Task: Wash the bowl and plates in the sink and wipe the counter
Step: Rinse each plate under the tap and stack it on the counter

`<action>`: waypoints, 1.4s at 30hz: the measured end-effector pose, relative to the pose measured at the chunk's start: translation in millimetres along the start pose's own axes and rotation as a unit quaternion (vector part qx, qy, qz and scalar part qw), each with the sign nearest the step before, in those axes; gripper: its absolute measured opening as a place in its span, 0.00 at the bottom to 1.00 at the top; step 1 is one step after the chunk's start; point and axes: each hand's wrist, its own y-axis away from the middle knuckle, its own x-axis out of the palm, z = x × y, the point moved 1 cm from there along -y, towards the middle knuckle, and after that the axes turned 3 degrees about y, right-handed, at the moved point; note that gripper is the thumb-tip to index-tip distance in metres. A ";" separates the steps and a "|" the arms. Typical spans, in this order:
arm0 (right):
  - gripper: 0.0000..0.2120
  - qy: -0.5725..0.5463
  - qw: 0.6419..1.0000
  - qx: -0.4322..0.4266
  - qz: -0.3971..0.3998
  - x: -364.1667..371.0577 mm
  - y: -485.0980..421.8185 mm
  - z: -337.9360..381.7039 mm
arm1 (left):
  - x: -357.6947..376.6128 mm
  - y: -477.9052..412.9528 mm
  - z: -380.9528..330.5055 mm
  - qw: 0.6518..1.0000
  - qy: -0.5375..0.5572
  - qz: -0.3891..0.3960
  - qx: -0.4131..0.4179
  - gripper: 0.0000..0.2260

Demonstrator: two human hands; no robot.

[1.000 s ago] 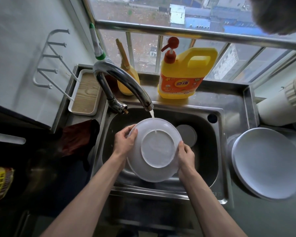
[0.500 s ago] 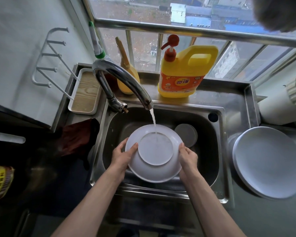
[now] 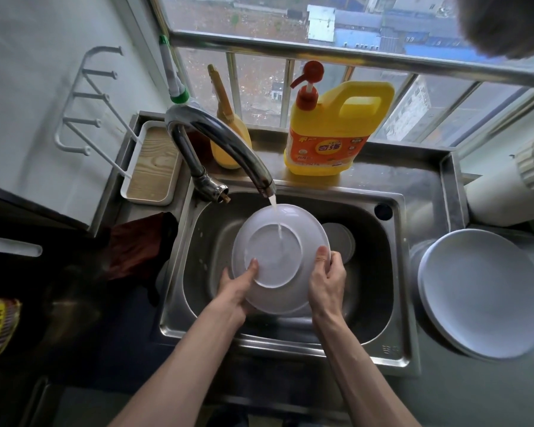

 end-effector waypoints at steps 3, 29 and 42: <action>0.17 -0.015 1.000 -0.003 0.022 -1.3 -2.3 -4.3 | 8.0 0.2 1.4 0.999 0.012 -0.018 -0.036 0.42; 0.29 -0.051 0.983 0.147 0.100 -28.4 -17.7 -9.6 | 11.7 -12.5 -55.4 0.829 -0.452 0.121 0.306 0.28; 0.19 -0.045 0.987 0.138 0.070 -0.2 5.9 -27.2 | 25.6 3.1 -15.5 0.569 -0.710 0.102 0.404 0.23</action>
